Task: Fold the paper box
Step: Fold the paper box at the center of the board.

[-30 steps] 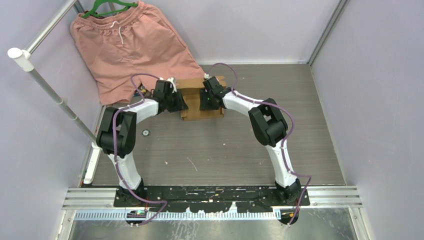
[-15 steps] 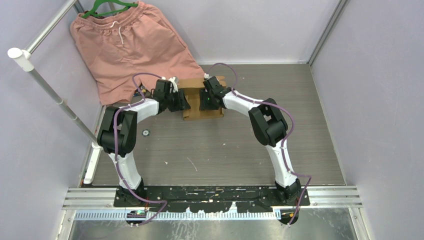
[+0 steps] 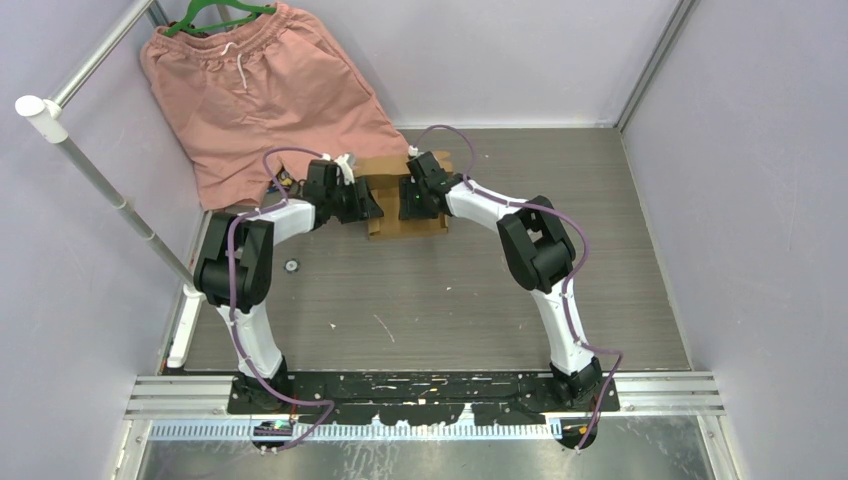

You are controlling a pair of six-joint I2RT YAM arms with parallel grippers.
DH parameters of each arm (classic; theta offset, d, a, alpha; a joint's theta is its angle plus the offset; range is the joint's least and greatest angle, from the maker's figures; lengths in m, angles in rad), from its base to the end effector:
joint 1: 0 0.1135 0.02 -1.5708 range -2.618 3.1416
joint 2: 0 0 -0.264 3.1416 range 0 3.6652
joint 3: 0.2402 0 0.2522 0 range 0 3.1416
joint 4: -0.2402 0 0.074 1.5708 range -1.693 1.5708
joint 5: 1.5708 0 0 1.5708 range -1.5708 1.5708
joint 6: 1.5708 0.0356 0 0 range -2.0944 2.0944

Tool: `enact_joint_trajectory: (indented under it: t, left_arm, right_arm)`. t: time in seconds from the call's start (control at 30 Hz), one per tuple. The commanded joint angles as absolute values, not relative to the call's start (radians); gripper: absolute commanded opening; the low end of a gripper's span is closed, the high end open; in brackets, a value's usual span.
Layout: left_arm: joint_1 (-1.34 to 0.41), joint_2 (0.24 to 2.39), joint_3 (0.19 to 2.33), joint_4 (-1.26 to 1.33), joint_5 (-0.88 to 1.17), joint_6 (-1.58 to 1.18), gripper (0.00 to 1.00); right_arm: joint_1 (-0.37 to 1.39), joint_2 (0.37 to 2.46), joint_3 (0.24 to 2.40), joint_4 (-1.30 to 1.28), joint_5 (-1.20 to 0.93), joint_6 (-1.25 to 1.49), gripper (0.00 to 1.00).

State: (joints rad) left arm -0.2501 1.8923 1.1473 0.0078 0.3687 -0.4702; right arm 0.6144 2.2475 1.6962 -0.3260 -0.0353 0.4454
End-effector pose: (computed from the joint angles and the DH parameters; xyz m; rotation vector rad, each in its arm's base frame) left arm 0.3878 -0.1123 0.1699 -0.0658 2.3775 -0.7835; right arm 0.4041 0.2866 0.1579 -0.2283 2.5048 0.4977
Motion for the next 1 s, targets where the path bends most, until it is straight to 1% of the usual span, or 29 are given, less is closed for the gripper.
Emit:
enact_joint_trajectory:
  t: [0.0,0.13,0.27,0.53,0.67,0.97]
  left_arm:
    - [-0.266,1.891,1.135,0.139,0.516,-0.510,0.51]
    - [-0.257,1.891,1.108,0.208,0.564,-0.545,0.53]
    - [-0.243,1.895,1.089,0.251,0.591,-0.572,0.51]
    - [-0.229,1.897,1.062,0.313,0.626,-0.600,0.41]
    - [-0.226,1.900,1.063,0.302,0.617,-0.597,0.40]
    - [-0.225,1.923,1.144,0.160,0.524,-0.533,0.39]
  right_arm:
    - [0.631,2.361,1.653,-0.484,-0.086,0.434,0.53]
    - [0.631,2.362,1.652,-0.482,-0.088,0.434,0.53]
    - [0.630,2.362,1.650,-0.481,-0.088,0.435,0.53]
    - [0.630,2.361,1.646,-0.476,-0.087,0.437,0.53]
    - [0.630,2.359,1.642,-0.476,-0.088,0.438,0.53]
    - [0.630,2.356,1.637,-0.471,-0.089,0.439,0.53]
